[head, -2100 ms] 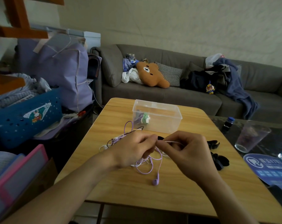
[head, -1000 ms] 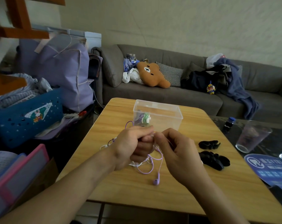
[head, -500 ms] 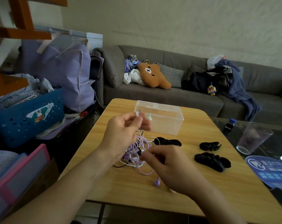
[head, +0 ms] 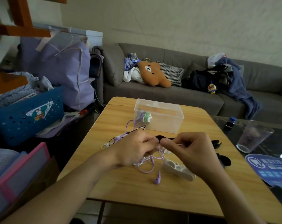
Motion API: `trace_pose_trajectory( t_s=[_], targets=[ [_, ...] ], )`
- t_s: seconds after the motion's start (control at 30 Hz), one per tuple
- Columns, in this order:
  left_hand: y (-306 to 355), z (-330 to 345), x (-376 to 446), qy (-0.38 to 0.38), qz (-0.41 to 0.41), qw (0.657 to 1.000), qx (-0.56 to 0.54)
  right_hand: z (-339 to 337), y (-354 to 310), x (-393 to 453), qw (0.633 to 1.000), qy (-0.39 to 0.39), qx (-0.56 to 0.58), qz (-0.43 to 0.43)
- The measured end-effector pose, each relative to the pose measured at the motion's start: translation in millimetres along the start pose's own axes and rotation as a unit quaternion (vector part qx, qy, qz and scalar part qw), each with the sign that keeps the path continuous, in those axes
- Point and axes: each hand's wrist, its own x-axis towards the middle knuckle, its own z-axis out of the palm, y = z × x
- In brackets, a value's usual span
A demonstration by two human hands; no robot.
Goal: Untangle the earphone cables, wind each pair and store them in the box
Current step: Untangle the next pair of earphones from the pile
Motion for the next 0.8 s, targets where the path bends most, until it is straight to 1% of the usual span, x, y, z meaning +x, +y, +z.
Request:
trace_pose_trajectory(
  t_s=[0.1,0.13,0.23,0.3,0.4,0.5,0.57,0.63,0.67,0.7,0.73,0.77,0.8],
  targets=[
    [1.5,-1.6,1.2,0.058,-0.005,0.991,-0.117,-12.7,12.2,3.0,0.997,-0.057,0.013,0.050],
    [2.6,-2.7,1.7,0.086,-0.006,0.983,-0.165,-15.8,16.2,3.9,0.997,-0.055,0.010,0.059],
    [0.9,-9.1,5.4,0.175,-0.001,0.945,-0.276,-22.9,27.6,6.4,0.995,0.001,0.023,0.092],
    [0.6,-9.3,8.2,0.224,0.000,0.921,-0.319,-24.7,36.1,7.7,0.993,0.021,0.021,0.114],
    [-1.3,-7.2,10.6,0.276,0.006,0.902,-0.332,-20.7,44.1,13.0,0.990,0.019,-0.034,0.136],
    [-2.4,-5.9,12.6,0.308,0.005,0.888,-0.341,-20.4,51.2,13.2,0.985,0.013,-0.086,0.150],
    [-3.1,-6.1,13.7,0.320,0.001,0.887,-0.332,-22.2,57.0,13.2,0.985,0.039,-0.064,0.155],
    [-3.3,-4.2,13.4,0.321,0.004,0.903,-0.285,-20.7,56.9,13.9,0.980,0.081,0.016,0.180],
    [-3.4,-2.5,12.9,0.314,0.007,0.914,-0.257,-19.3,55.8,15.1,0.968,0.100,0.095,0.210],
    [-3.7,-0.7,11.9,0.299,0.012,0.926,-0.228,-17.6,52.1,16.9,0.940,0.112,0.212,0.242],
    [-3.5,2.0,10.8,0.274,0.018,0.940,-0.202,-16.1,47.7,17.4,0.891,0.123,0.345,0.268],
    [-2.7,4.7,8.9,0.243,0.022,0.953,-0.182,-15.6,42.7,17.4,0.834,0.132,0.456,0.282],
    [-1.6,7.4,7.7,0.215,0.024,0.961,-0.171,-16.5,40.3,17.7,0.787,0.143,0.524,0.293]
  ],
)
